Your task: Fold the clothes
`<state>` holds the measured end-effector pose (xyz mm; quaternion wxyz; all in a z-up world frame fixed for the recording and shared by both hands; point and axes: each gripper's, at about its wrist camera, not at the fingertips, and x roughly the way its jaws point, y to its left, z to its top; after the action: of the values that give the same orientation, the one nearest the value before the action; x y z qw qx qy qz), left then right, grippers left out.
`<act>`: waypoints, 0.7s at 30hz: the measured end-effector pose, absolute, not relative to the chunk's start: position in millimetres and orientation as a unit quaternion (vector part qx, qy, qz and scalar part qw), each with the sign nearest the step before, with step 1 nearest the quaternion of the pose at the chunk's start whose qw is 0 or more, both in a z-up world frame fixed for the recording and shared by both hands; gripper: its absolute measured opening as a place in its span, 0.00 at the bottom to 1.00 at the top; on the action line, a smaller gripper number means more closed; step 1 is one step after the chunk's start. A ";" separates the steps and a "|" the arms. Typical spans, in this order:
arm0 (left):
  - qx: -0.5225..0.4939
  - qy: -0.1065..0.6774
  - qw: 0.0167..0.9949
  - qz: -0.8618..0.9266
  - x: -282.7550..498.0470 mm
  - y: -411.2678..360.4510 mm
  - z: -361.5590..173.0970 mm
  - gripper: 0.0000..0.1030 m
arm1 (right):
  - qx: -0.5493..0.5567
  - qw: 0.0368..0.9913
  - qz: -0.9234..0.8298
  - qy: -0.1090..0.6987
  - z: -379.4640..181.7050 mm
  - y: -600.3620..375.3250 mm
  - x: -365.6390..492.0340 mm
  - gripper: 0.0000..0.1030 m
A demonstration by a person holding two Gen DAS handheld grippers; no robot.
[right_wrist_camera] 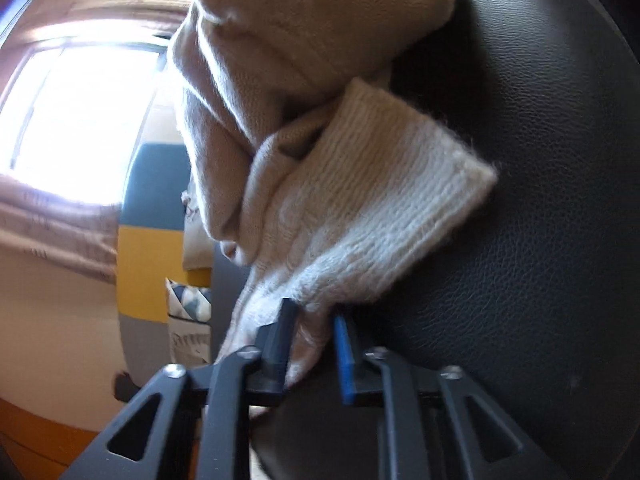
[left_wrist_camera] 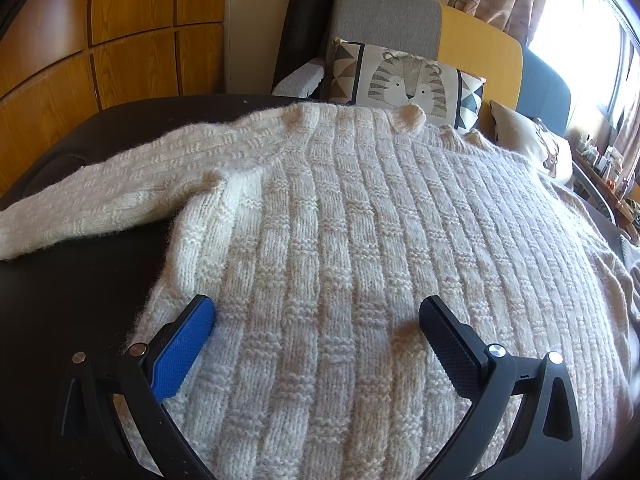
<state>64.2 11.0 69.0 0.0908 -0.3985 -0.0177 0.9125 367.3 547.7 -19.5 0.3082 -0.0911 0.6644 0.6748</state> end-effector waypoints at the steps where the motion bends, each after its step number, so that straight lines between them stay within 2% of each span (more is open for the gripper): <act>1: -0.398 -0.018 0.091 0.912 64.1 10.9 68.9 1.00 | -0.089 0.304 0.676 0.665 -20.5 549.6 368.4 0.03; 10: -0.398 -0.021 0.093 0.912 63.0 10.2 68.0 1.00 | -0.087 0.270 0.701 0.654 -0.1 550.7 356.1 0.05; 21: -0.397 -0.025 0.097 0.913 61.1 8.7 67.4 1.00 | -0.105 0.216 0.794 0.558 85.7 532.8 289.3 0.05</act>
<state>61.1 8.7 67.4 0.0971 -0.3965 -0.0253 0.9125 289.3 532.8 85.7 0.2160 -0.1054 0.5580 0.7943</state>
